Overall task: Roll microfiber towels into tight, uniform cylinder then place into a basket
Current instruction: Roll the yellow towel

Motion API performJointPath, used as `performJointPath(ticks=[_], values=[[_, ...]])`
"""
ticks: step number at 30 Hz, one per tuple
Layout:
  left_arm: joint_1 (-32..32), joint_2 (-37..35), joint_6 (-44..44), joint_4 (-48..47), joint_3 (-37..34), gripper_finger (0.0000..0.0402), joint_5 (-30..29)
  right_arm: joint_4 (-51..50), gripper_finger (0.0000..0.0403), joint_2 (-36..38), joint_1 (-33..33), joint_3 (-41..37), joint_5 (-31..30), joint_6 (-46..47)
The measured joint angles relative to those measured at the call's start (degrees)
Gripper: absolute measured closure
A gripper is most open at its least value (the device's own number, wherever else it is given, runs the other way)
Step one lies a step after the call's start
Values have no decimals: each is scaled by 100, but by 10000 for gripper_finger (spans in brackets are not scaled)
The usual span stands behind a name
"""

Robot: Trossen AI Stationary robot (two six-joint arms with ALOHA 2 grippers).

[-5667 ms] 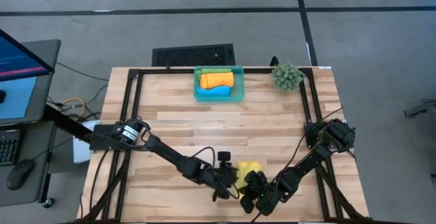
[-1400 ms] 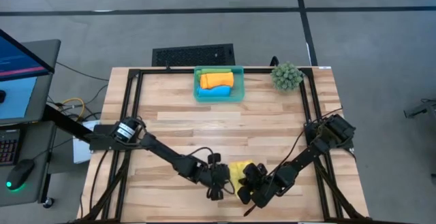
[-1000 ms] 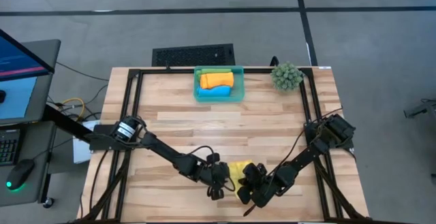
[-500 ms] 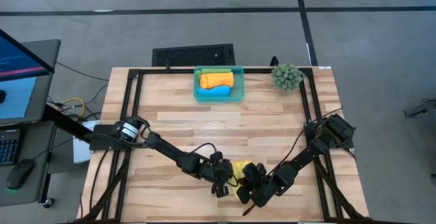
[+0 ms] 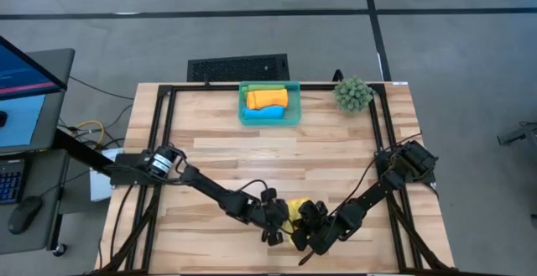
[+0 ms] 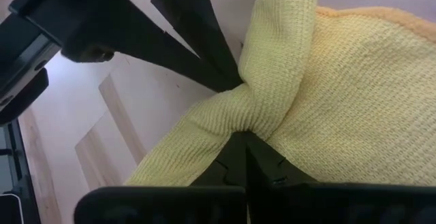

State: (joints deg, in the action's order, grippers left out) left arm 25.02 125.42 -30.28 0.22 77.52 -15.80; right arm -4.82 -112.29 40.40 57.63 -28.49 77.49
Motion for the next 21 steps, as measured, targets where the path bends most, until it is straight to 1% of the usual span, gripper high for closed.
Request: performJointPath(ticks=[5, 11, 16, 19, 21], values=[[49, 27, 140, -657, 354, 400, -52, 41, 391, 0, 0, 0, 4, 2], [65, 40, 296, -1458, 787, 400, -282, 50, 393, -2, 42, 0, -5, 4], [102, 40, 441, -1679, 1074, 400, -364, 52, 391, -2, 35, 0, -7, 54], [143, 32, 449, -1678, 1121, 400, -341, 52, 391, -2, 35, 0, -7, 142], [161, 32, 406, -1848, 1121, 400, -324, 57, 392, -2, 35, 0, -7, 159]])
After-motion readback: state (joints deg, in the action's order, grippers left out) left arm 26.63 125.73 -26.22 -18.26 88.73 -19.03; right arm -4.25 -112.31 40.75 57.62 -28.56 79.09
